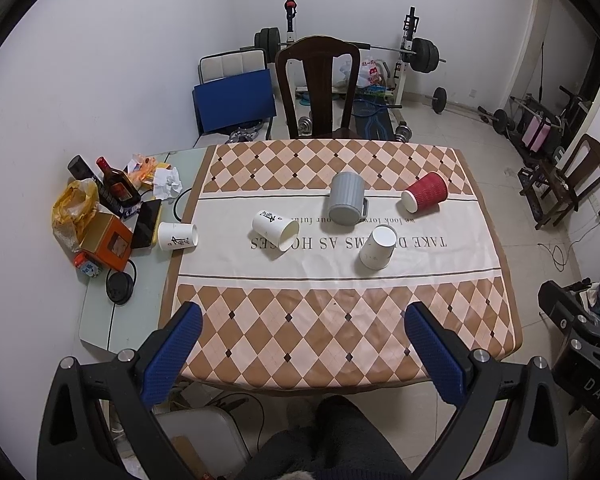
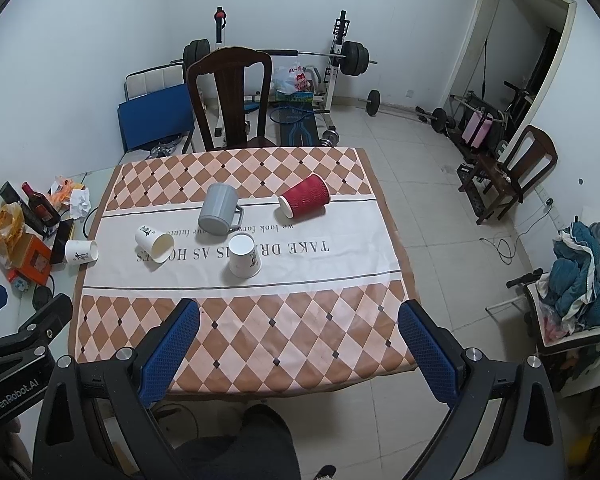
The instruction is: Flip cup upside down
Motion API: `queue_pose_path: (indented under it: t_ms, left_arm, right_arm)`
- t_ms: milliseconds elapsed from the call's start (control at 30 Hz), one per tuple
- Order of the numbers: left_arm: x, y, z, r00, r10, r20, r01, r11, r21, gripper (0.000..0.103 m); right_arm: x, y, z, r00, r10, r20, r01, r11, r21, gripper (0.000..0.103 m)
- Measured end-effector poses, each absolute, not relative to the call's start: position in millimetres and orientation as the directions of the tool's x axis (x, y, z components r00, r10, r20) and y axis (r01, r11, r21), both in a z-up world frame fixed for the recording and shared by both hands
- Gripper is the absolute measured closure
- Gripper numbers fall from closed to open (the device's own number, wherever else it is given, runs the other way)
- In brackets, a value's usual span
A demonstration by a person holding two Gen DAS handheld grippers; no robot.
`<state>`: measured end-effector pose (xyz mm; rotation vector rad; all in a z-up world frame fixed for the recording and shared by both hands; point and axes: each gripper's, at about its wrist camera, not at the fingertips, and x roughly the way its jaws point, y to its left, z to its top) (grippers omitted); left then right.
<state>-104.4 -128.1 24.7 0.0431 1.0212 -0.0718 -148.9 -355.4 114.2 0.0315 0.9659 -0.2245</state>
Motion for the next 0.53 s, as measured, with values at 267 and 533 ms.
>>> queue_pose_path:
  t_ms: [267, 533]
  left_arm:
    - [-104.0, -128.2, 25.3, 0.519, -0.040, -0.854, 0.081, 0.997, 0.002, 0.000]
    - [-108.5, -127.6, 22.6, 0.522, -0.038, -0.852, 0.084, 0.996, 0.007, 0.000]
  right_arm:
    - [-145.4, -355.0, 114.0, 0.547, -0.177, -0.818, 0.204, 0.976, -0.075, 0.002]
    - [-142.0, -354.4, 114.4, 0.546, -0.175, -0.820, 0.201, 0.977, -0.074, 0.002]
